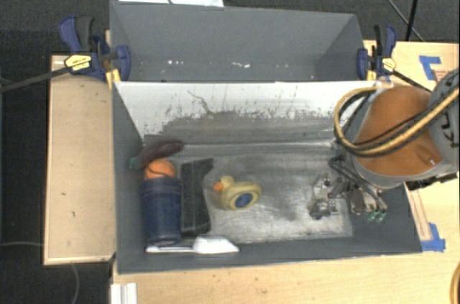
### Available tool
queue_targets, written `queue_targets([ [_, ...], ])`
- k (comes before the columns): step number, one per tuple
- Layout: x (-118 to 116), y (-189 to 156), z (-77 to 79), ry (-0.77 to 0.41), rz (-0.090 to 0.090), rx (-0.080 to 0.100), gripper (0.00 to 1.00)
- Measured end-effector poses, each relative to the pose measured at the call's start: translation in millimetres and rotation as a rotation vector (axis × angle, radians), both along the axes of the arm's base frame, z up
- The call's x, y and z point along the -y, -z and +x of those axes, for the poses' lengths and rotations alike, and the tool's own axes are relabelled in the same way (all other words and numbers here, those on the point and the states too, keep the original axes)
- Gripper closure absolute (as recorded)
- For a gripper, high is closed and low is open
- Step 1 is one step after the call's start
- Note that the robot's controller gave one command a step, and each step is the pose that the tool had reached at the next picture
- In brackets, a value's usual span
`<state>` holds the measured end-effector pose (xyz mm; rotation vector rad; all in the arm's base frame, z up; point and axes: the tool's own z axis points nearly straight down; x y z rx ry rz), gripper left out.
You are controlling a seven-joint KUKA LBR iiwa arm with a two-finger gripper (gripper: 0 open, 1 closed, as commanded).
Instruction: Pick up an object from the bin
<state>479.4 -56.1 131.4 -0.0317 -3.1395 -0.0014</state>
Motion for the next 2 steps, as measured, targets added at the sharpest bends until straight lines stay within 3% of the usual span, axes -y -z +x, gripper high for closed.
queue_targets([
  [1, 2.7, 9.3, 0.3, -0.194, 0.0, -0.001, 1.0],
  [2, 0.4, 2.3, 4.3, -0.086, -0.001, 0.006, 1.0],
])
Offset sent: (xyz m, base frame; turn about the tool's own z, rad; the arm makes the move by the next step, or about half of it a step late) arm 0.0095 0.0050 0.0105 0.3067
